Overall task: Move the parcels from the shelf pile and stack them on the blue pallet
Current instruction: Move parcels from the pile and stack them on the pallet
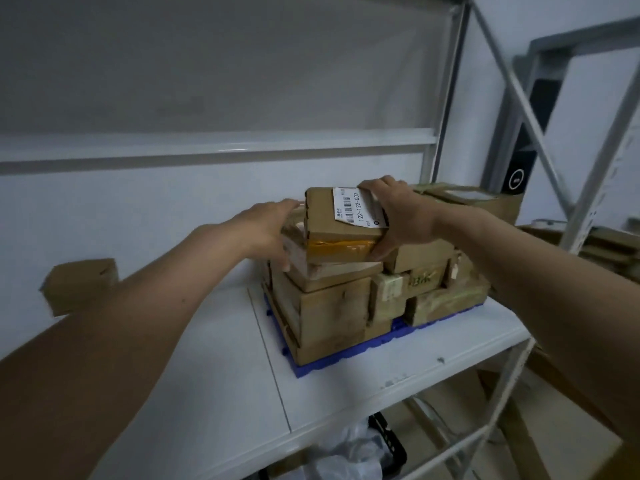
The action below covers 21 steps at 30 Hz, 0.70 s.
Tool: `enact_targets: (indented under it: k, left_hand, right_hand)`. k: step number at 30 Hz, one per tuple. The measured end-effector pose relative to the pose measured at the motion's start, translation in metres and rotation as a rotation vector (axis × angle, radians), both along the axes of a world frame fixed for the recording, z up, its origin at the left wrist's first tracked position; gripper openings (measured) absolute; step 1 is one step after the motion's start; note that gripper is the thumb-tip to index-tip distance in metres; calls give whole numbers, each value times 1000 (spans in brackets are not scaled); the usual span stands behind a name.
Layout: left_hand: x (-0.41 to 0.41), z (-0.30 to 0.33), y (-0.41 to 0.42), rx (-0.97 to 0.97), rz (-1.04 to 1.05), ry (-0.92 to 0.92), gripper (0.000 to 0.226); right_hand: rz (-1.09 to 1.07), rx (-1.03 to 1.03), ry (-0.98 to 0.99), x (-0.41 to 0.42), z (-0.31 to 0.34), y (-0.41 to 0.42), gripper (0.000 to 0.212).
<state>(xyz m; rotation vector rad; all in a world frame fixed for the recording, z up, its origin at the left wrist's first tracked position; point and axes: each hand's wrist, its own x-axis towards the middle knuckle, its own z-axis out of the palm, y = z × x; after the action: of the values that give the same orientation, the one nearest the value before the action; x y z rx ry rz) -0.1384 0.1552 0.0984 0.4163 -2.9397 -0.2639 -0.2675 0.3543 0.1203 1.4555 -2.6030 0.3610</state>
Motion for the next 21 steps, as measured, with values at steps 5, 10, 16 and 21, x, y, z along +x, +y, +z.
enact_targets:
  k: [5,10,16,21]
  left_hand:
    - [-59,16,19,-88,4,-3,115]
    - [-120,27,17,-95,4,6,113]
    - [-186,29,-6,-41,12,39,109]
    - [-238,30,-27,132,8,43,98]
  right_hand:
    - [-59,-88,-48,-60,14,21,119]
    - [-100,-152,18,-126,26,26,115]
    - [-146,-162,81,-207,39,8,117]
    - [-128,-83,25,-268,43,-24,118]
